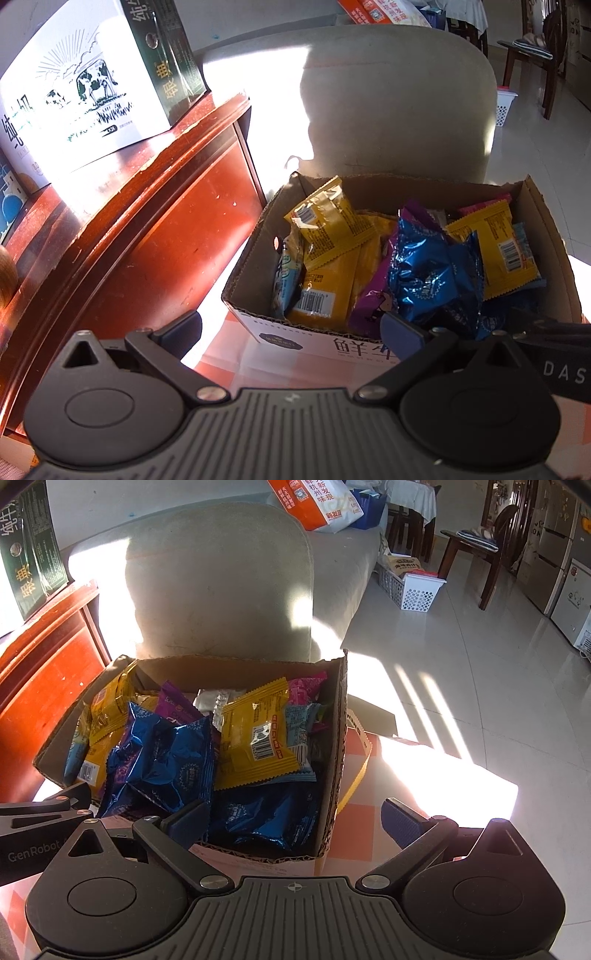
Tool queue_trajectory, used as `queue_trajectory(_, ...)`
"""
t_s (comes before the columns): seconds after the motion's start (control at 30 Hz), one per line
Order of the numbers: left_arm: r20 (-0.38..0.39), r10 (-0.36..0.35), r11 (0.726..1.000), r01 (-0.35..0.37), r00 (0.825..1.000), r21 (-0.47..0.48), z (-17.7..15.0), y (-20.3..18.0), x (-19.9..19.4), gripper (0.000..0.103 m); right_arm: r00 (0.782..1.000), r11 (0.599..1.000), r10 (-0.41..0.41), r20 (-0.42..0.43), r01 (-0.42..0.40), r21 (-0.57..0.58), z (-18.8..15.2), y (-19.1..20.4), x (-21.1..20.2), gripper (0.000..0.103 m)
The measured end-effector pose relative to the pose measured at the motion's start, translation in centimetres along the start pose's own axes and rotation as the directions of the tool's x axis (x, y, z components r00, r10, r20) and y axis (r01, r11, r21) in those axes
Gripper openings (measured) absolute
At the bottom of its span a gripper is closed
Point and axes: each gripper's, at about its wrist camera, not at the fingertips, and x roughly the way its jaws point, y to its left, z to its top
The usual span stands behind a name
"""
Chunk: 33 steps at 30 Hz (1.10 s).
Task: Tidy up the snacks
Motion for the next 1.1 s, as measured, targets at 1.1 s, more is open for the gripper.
queue_trajectory(1.1,0.013,0.02,1.0,-0.021,1.0,0.022,-0.34,-0.03,-0.58,0.101,1.0,1.0,0.003,0.012,-0.003,-0.03,-0.35,0.3,-0.59,0.1)
